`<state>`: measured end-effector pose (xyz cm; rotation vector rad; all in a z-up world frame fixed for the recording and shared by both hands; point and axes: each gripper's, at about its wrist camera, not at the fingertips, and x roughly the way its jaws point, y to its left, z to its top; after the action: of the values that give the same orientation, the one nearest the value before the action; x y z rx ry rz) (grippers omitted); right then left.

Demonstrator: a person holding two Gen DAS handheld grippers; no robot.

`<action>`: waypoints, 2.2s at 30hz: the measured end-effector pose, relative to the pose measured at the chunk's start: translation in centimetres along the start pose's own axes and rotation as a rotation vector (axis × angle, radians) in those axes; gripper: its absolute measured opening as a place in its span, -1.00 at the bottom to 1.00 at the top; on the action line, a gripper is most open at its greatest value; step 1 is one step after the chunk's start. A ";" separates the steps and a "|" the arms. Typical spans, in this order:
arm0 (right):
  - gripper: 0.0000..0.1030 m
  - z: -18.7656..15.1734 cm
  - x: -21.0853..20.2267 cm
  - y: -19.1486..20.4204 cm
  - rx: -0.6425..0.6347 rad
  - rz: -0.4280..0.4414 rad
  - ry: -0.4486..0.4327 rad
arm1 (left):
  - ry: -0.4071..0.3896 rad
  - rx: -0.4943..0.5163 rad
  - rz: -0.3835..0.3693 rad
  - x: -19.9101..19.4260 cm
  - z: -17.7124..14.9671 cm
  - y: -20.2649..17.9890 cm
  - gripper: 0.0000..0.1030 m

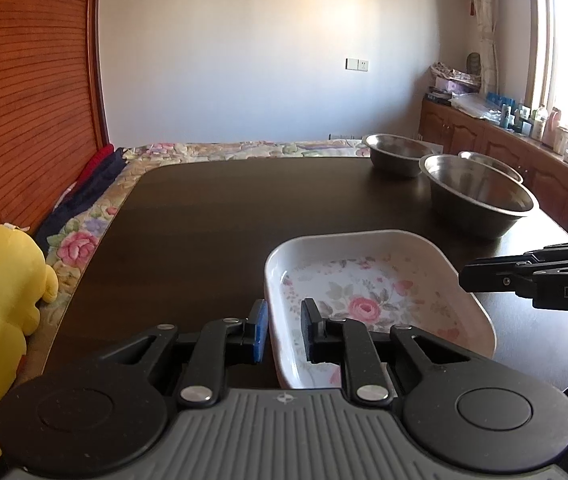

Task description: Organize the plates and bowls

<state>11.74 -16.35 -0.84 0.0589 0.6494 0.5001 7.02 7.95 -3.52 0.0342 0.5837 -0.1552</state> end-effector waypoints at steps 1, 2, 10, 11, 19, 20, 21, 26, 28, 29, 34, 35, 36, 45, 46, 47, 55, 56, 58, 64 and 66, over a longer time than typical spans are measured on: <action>-0.65 -0.1 -0.2 -0.1 0.001 0.001 -0.004 | -0.003 0.001 0.000 -0.1 0.1 -0.1 -0.59; -0.65 0.0 -0.3 -0.2 0.003 0.001 -0.007 | -0.008 0.004 -0.001 -0.3 0.3 -0.2 -0.56; -0.65 0.4 -1.6 -1.3 0.006 -0.024 -0.043 | -0.028 0.025 -0.012 -0.7 0.9 -1.1 -0.42; -0.65 0.4 -1.8 -1.5 0.007 -0.027 -0.048 | -0.031 0.027 -0.015 -0.7 1.0 -1.3 -0.38; -0.64 1.1 -3.3 -4.1 0.019 -0.069 -0.094 | -0.039 0.055 -0.037 0.1 2.2 -3.1 -0.18; -0.64 1.1 -3.5 -4.6 0.022 -0.076 -0.100 | -0.039 0.058 -0.041 0.3 2.3 -3.4 -0.14; -0.64 1.2 -3.7 -5.0 0.024 -0.082 -0.106 | -0.040 0.062 -0.046 0.5 2.6 -3.7 -0.11; -0.64 1.5 -4.6 -7.1 0.035 -0.117 -0.137 | -0.039 0.089 -0.070 1.6 3.5 -5.8 0.06; -0.64 1.7 -4.8 -7.9 0.035 -0.132 -0.145 | -0.038 0.097 -0.079 2.1 3.8 -6.5 0.15; -0.64 1.7 -4.8 -8.4 0.033 -0.141 -0.149 | -0.040 0.102 -0.082 2.4 4.1 -7.0 0.24; -0.60 2.1 -5.0 -10.9 0.035 -0.175 -0.167 | -0.040 0.108 -0.107 4.0 5.2 -8.7 0.32; -0.60 2.3 -5.0 -11.5 0.037 -0.177 -0.170 | -0.039 0.110 -0.112 4.5 5.5 -9.1 0.32; -0.56 2.4 -5.0 -12.0 0.039 -0.181 -0.175 | -0.039 0.112 -0.114 4.8 5.7 -9.5 0.32; -0.22 3.7 -3.4 -17.2 0.055 -0.213 -0.177 | -0.034 0.116 -0.133 8.0 8.1 -12.6 0.32; -0.22 3.8 -3.1 -17.8 0.058 -0.215 -0.174 | -0.032 0.115 -0.134 8.3 8.4 -12.8 0.32; -0.22 3.9 -2.9 -18.3 0.060 -0.215 -0.171 | -0.030 0.114 -0.135 8.7 8.6 -13.0 0.32; -0.22 4.3 -1.2 -20.9 0.066 -0.187 -0.141 | 0.000 0.093 -0.136 11.4 9.6 -14.3 0.32; -0.22 4.3 -1.0 -21.1 0.069 -0.182 -0.139 | 0.004 0.091 -0.137 11.6 9.7 -14.5 0.30; -0.22 4.3 -0.7 -21.6 0.079 -0.171 -0.134 | 0.013 0.089 -0.139 12.2 9.9 -14.6 0.27; -0.22 4.5 0.2 -22.4 0.095 -0.146 -0.117 | 0.038 0.083 -0.145 13.5 10.1 -15.0 0.10; -0.22 4.5 0.5 -22.5 0.098 -0.137 -0.112 | 0.046 0.079 -0.147 13.8 10.2 -15.1 -0.02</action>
<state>24.33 -35.48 -2.13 0.1334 0.5633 0.3301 21.59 -9.63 -2.45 0.0712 0.6260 -0.3206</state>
